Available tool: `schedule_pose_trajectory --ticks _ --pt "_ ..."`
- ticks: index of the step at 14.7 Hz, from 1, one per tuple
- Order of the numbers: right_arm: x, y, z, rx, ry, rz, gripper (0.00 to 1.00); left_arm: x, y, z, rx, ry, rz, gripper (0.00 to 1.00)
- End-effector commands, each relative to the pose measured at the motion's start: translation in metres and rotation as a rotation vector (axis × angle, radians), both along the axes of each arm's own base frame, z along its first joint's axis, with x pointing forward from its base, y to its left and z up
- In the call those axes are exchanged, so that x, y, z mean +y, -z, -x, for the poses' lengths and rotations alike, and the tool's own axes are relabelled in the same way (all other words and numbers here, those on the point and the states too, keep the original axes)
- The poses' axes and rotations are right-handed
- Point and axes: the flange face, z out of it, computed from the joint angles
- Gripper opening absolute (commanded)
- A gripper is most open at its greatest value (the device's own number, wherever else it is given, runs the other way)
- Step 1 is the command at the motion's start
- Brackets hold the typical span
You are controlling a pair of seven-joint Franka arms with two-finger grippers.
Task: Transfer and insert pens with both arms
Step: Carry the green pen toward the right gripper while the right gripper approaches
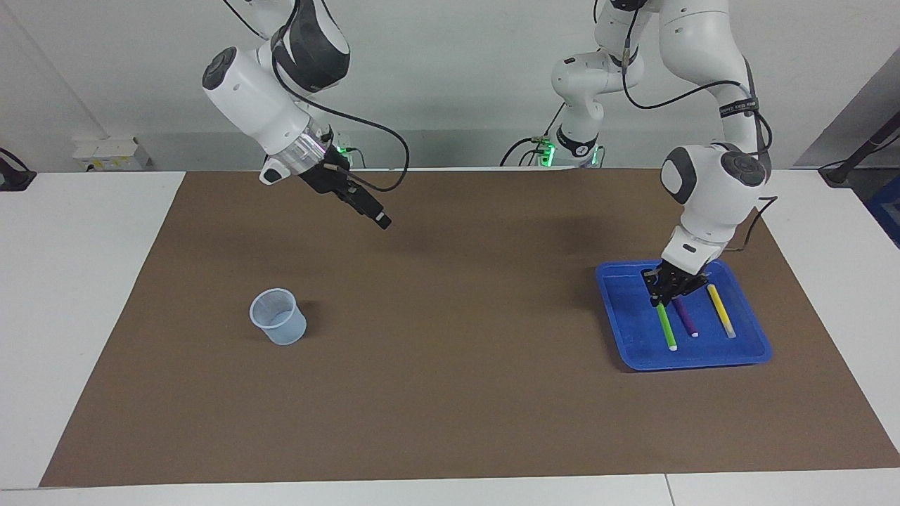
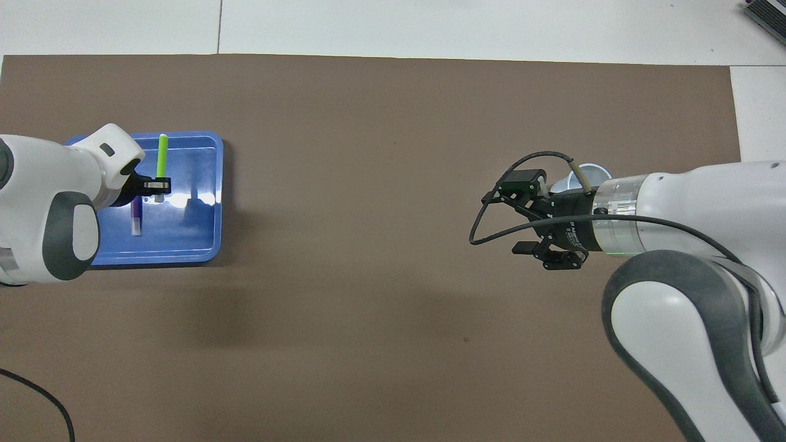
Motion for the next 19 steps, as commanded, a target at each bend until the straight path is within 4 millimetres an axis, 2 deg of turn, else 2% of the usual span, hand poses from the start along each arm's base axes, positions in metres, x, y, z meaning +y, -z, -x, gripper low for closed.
schedule_pose_trajectory --ticks 1,3,5,9,11,13,15,19 --pt "0.009 -0.001 -0.001 -0.014 -0.011 -0.016 1.0 -0.021 -0.009 -0.002 0.009 0.101 0.03 0.0" --pt "0.013 -0.001 0.0 -0.042 -0.06 -0.01 1.0 -0.032 -0.01 -0.002 0.003 0.153 0.059 0.0" --pt "0.013 0.0 0.001 -0.07 -0.108 -0.004 1.0 -0.047 -0.025 -0.008 -0.046 0.291 0.078 0.0" --pt "0.014 0.008 -0.005 -0.104 -0.13 0.01 1.0 -0.08 -0.03 -0.005 -0.078 0.411 0.177 0.0" --pt "0.027 0.017 -0.008 -0.121 -0.14 0.018 1.0 -0.099 -0.032 -0.001 -0.086 0.475 0.184 0.0" --pt "0.037 0.033 -0.017 -0.14 -0.129 0.029 1.0 -0.119 -0.034 0.003 -0.09 0.541 0.186 0.0" --pt "0.052 0.046 -0.025 -0.176 -0.12 0.039 1.0 -0.148 -0.035 0.012 -0.094 0.634 0.191 0.0" --pt "0.077 0.064 -0.047 -0.246 -0.114 0.055 1.0 -0.174 -0.037 0.021 -0.092 0.674 0.21 0.0"
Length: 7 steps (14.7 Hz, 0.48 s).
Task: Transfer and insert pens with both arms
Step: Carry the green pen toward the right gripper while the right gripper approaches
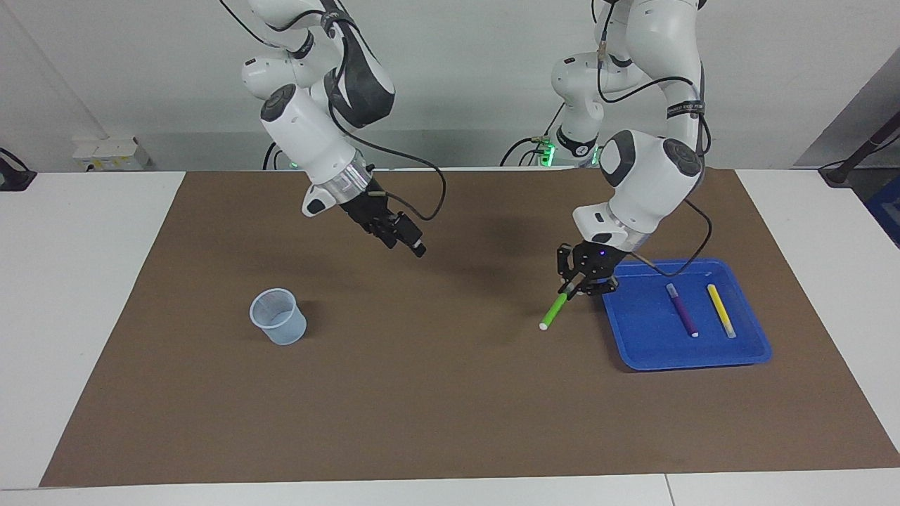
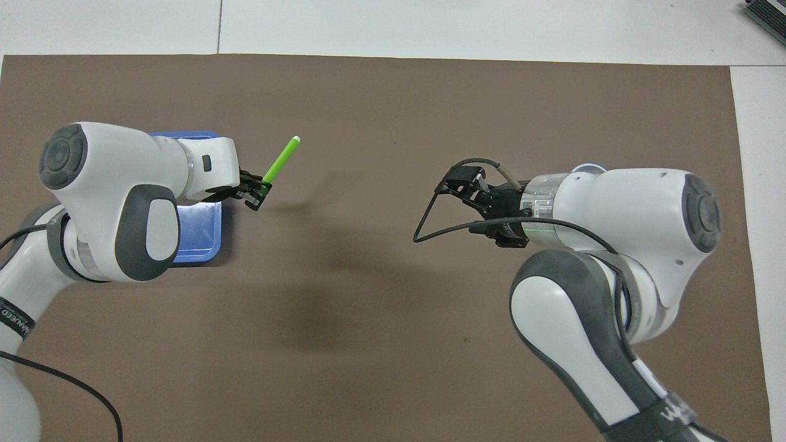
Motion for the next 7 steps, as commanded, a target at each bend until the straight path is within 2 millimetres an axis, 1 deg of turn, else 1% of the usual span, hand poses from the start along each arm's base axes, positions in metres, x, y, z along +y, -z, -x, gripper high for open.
schedule_pose_trajectory --ticks 1,4,6,7 --pt "0.016 0.007 -0.02 -0.066 -0.024 0.004 1.0 -0.014 -0.005 0.004 0.004 0.049 0.016 0.0" --pt "0.052 0.019 -0.016 -0.121 -0.04 0.007 1.0 -0.035 -0.006 0.013 0.016 0.071 0.047 0.0" --pt "0.069 0.027 -0.013 -0.153 -0.043 0.01 1.0 -0.054 -0.008 0.02 0.024 0.076 0.086 0.0" --pt "0.081 0.032 -0.011 -0.167 -0.05 0.01 1.0 -0.059 -0.01 0.022 0.019 0.082 0.088 0.0"
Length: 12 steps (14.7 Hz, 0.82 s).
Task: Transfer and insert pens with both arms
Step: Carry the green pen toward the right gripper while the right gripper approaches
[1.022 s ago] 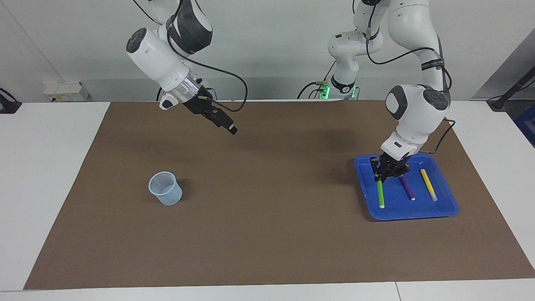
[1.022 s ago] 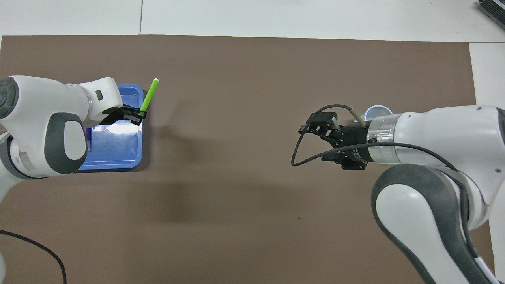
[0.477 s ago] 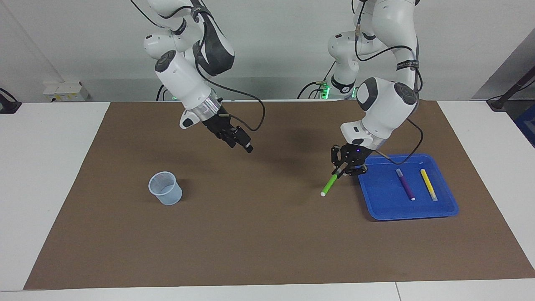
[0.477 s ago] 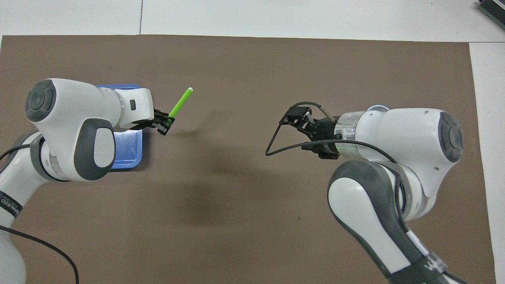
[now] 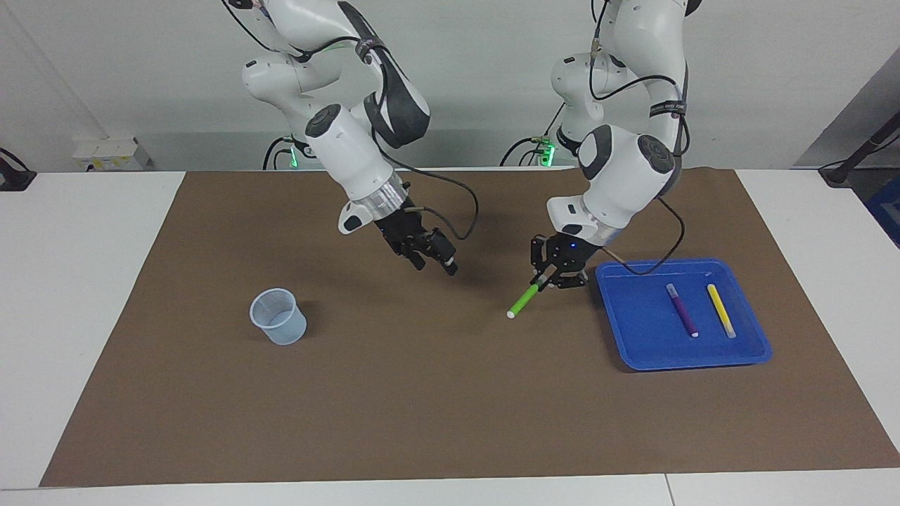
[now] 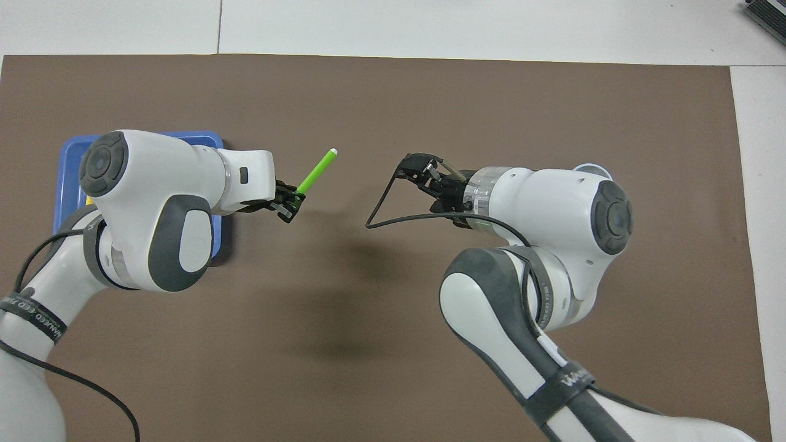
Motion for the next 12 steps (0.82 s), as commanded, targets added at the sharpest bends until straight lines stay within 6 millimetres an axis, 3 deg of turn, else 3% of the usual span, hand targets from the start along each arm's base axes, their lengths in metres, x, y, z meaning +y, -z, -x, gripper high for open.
schedule_pose_trajectory --ticks 1,3,7,12 --pt "0.029 0.009 -0.003 -0.055 -0.02 -0.002 1.0 -0.017 -0.007 0.008 -0.003 0.035 0.024 0.0" --pt "0.039 0.014 -0.006 -0.069 -0.02 -0.006 0.97 -0.023 -0.007 0.011 -0.001 0.05 0.024 0.0" --pt "0.039 0.015 -0.007 -0.08 -0.025 0.0 0.8 -0.032 -0.014 0.016 -0.006 0.064 0.027 0.0" --pt "0.044 0.019 -0.018 -0.083 -0.015 -0.01 0.74 -0.044 -0.02 0.027 0.044 0.04 0.09 0.0"
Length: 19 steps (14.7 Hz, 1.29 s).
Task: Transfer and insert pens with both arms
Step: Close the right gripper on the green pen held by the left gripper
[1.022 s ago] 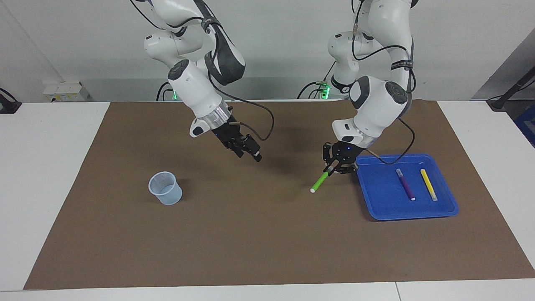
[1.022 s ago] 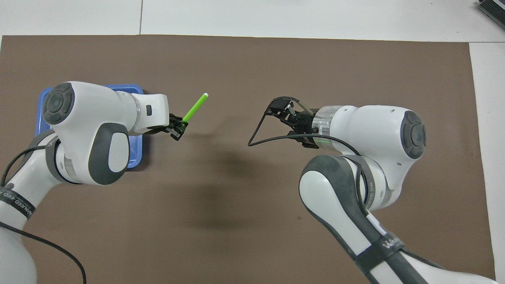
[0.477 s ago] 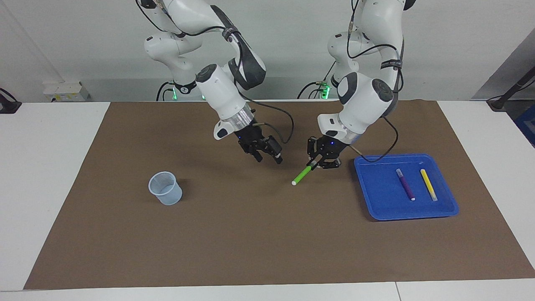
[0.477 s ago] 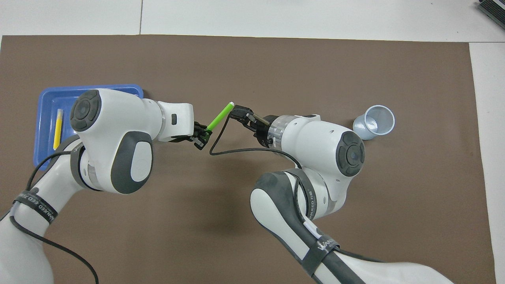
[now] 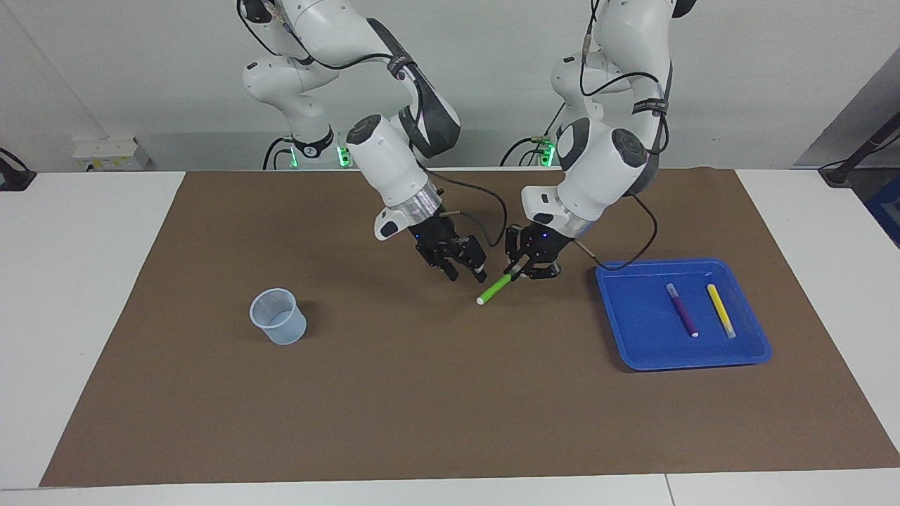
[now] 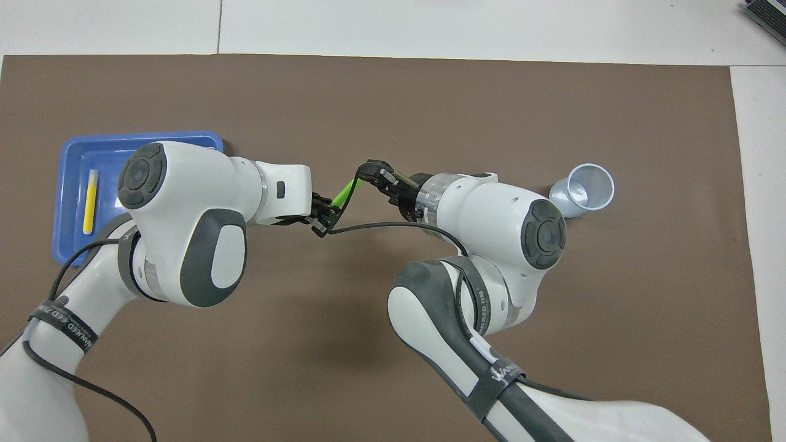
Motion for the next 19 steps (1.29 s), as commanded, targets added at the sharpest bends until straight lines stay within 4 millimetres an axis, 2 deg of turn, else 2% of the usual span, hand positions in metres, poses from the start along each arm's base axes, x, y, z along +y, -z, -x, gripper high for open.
schedule_pose_trajectory --ticks 1,4,7,14,19 --pt "0.005 0.004 -0.014 -0.021 -0.002 -0.006 0.73 -0.008 -0.016 0.012 0.038 -0.003 0.052 0.0" --pt "0.006 0.003 -0.015 -0.023 -0.003 -0.009 0.67 -0.016 -0.019 0.024 0.057 0.007 0.043 0.0" --pt "0.007 0.003 -0.015 -0.021 0.001 -0.011 0.61 -0.015 -0.019 0.025 0.074 -0.022 0.04 0.0" --pt "0.019 0.008 -0.005 -0.002 -0.011 -0.012 0.61 -0.019 -0.019 0.028 0.076 -0.018 0.04 0.0" --pt "0.014 -0.004 -0.001 0.018 -0.028 -0.016 0.61 -0.019 -0.02 0.027 0.073 -0.019 0.041 0.0"
